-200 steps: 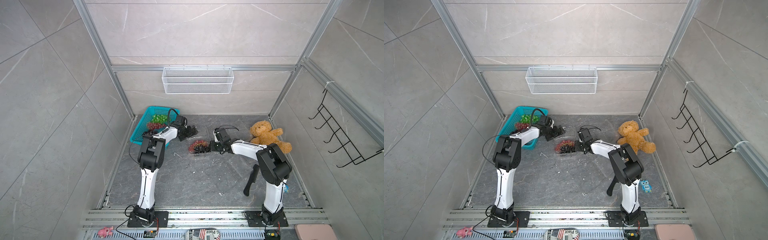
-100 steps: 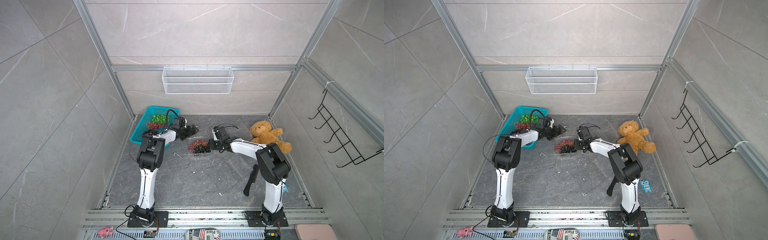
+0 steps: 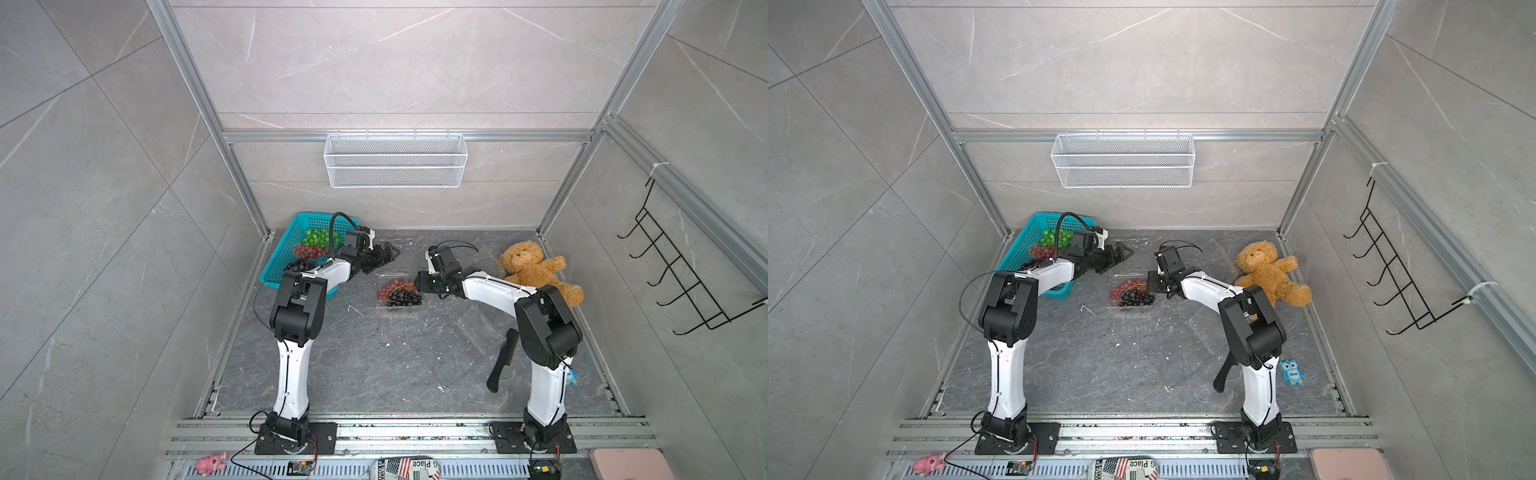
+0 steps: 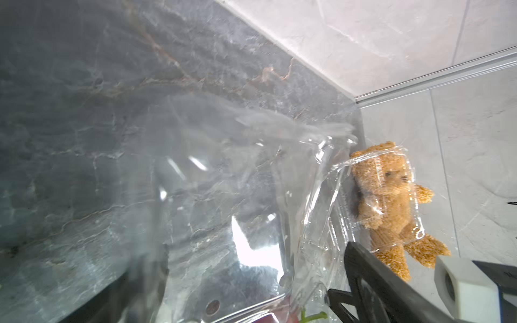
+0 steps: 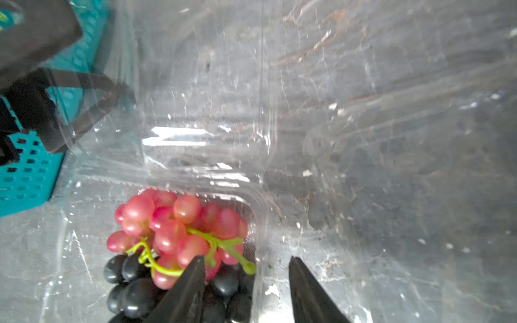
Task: Pack grapes into containers
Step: Close the packing box at the center of the board.
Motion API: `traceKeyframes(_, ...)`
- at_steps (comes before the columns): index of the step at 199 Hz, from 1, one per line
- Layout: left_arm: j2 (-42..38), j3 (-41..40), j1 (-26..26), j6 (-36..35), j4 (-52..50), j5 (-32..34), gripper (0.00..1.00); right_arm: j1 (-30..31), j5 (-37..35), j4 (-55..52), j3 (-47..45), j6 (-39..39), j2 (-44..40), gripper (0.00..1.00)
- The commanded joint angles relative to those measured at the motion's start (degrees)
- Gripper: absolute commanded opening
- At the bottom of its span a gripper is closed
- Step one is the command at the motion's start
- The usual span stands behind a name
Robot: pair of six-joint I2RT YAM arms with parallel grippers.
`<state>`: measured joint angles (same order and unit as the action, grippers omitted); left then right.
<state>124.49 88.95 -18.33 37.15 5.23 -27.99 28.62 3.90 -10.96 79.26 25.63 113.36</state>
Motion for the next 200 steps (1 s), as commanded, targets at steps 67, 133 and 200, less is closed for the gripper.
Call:
traceKeyframes(67,-6.3,-3.1,0.2,2.5,5.2,-1.9,1.0,0.6,4.2,3.5,6.4,4.6,1.4,0.45)
traceKeyframes(133,-7.9,-5.0,0.1,3.6,7.0,-2.3,1.0,4.2,0.9,5.0,10.4,4.6,6.1,0.4)
traceKeyframes(200,-9.1,-6.0,0.1,3.9,7.8,-2.5,1.0,4.5,-3.5,3.2,14.7,5.4,10.7,0.29)
